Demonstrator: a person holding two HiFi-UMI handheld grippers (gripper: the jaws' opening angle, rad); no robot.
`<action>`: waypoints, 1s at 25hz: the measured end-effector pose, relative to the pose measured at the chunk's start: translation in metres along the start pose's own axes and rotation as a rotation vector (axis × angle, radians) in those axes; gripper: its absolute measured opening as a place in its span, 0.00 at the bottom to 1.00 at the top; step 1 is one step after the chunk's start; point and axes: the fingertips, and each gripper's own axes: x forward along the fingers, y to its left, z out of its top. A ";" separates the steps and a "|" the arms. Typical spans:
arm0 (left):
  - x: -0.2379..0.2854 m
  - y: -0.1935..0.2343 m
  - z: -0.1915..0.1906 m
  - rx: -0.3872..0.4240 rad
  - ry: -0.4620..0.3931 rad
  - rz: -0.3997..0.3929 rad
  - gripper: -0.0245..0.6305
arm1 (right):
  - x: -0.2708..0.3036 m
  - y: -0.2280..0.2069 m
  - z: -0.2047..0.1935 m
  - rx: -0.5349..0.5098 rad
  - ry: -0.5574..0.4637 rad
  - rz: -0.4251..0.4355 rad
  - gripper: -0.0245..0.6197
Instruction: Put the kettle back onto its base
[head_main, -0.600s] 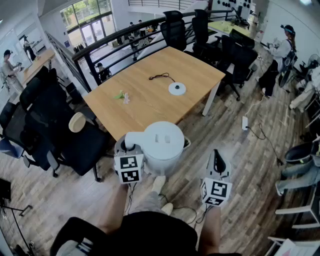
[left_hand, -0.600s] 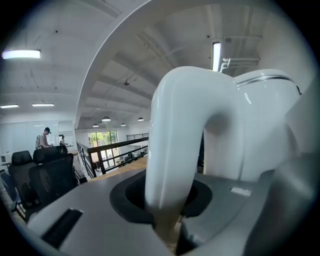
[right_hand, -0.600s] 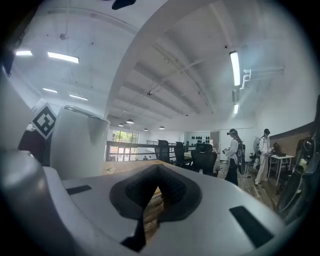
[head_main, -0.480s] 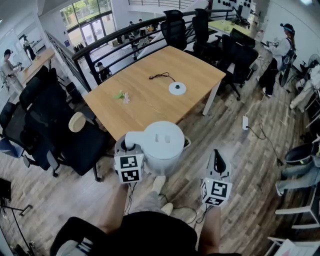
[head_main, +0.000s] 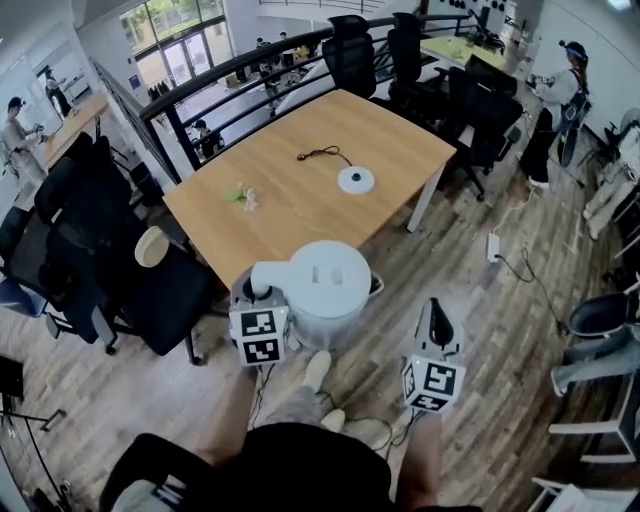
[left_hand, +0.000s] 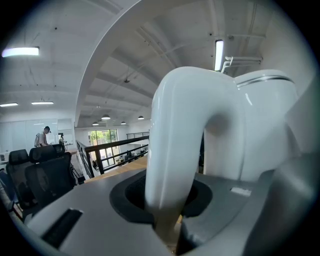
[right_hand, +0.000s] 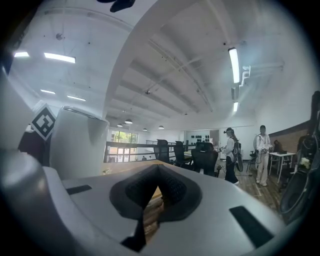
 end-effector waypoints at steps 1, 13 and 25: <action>0.006 0.000 0.002 0.001 0.001 -0.001 0.15 | 0.006 -0.002 0.001 0.000 0.002 0.000 0.04; 0.092 0.009 0.035 -0.003 0.010 -0.028 0.15 | 0.092 -0.014 0.018 -0.012 0.023 -0.017 0.04; 0.191 0.034 0.062 0.005 0.000 -0.085 0.15 | 0.178 -0.008 0.032 -0.014 0.012 -0.070 0.04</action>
